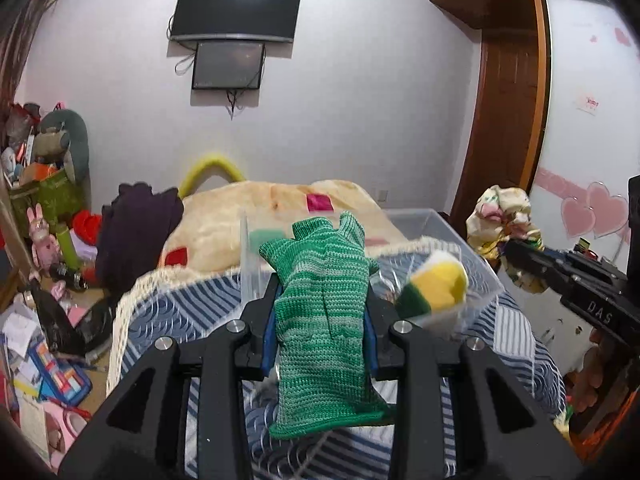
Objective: Organize soft objects
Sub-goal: 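Drop the green glove and floral scrunchie into the clear box with both tools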
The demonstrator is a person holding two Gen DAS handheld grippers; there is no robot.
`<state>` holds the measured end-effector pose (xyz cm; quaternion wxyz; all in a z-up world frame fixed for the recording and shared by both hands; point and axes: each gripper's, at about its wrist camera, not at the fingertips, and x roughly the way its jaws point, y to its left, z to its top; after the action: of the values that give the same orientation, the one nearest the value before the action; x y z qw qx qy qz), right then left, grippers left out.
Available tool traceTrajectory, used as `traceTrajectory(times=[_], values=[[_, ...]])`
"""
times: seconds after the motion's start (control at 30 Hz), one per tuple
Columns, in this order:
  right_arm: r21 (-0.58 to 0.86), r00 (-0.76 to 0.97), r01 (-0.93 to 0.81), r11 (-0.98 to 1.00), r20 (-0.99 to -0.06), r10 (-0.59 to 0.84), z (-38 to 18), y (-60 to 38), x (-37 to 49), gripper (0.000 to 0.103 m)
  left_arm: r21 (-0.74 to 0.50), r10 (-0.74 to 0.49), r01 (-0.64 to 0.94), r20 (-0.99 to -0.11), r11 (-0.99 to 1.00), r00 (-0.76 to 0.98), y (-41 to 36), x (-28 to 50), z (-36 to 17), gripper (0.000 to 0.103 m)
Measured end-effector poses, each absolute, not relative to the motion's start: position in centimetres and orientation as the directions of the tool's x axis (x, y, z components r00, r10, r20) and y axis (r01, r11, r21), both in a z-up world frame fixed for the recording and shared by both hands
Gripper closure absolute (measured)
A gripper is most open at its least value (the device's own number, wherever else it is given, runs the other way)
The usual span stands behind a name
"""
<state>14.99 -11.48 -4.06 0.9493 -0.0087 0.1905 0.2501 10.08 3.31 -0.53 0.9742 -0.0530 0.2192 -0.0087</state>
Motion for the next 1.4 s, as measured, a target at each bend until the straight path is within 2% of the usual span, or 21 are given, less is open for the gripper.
traceTrajectory(times=[0.2, 0.43, 0.53, 0.6, 0.67, 0.9, 1.0, 1.13, 1.27, 1.4], values=[[0.092, 0.787, -0.483, 0.871, -0.390, 0.477, -4.5, -9.6, 17.5, 0.089, -0.113, -0.045, -0.005, -0.436, 0.994, 0.899, 3.2, 13.3, -0.4, 0.069], [0.083, 0.752, -0.494, 0.865, -0.458, 0.473, -6.0, -7.7, 19.4, 0.086, -0.088, -0.049, 0.005, -0.508, 0.996, 0.860, 2.2, 16.9, -3.4, 0.067], [0.076, 0.737, -0.493, 0.867, -0.494, 0.462, -6.8, -7.6, 19.8, 0.077, -0.071, -0.048, 0.012, -0.535, 0.997, 0.843, 1.6, 17.9, -4.4, 0.065], [0.064, 0.740, -0.490, 0.869, -0.497, 0.454, -7.0, -7.7, 19.6, 0.071, -0.065, -0.048, 0.014, -0.550, 0.998, 0.834, 1.5, 18.2, -4.8, 0.056], [0.053, 0.744, -0.488, 0.871, -0.496, 0.447, -6.8, -7.9, 19.4, 0.065, -0.064, -0.042, 0.007, -0.554, 0.998, 0.831, 1.5, 18.2, -4.9, 0.055], [0.029, 0.785, -0.469, 0.883, -0.444, 0.432, -5.2, -9.1, 18.0, 0.057, -0.096, -0.045, -0.007, -0.525, 0.995, 0.850, 2.4, 16.6, -3.5, 0.043], [0.028, 0.798, -0.471, 0.882, -0.412, 0.440, -4.3, -9.5, 17.2, 0.050, -0.103, -0.052, 0.000, -0.499, 0.995, 0.865, 2.5, 15.7, -2.3, 0.041], [0.013, 0.820, -0.471, 0.882, -0.363, 0.443, -2.9, -10.0, 15.8, 0.049, -0.112, -0.068, 0.018, -0.451, 0.993, 0.890, 2.5, 13.6, -0.4, 0.038], [0.011, 0.831, -0.480, 0.877, -0.315, 0.459, -1.5, -10.5, 14.1, 0.036, -0.108, -0.072, 0.031, -0.403, 0.994, 0.912, 2.2, 11.2, 1.2, 0.036], [0.007, 0.844, -0.483, 0.875, -0.264, 0.468, -0.5, -10.9, 12.3, 0.033, -0.094, -0.070, 0.039, -0.357, 0.995, 0.931, 1.7, 8.7, 2.4, 0.036]])
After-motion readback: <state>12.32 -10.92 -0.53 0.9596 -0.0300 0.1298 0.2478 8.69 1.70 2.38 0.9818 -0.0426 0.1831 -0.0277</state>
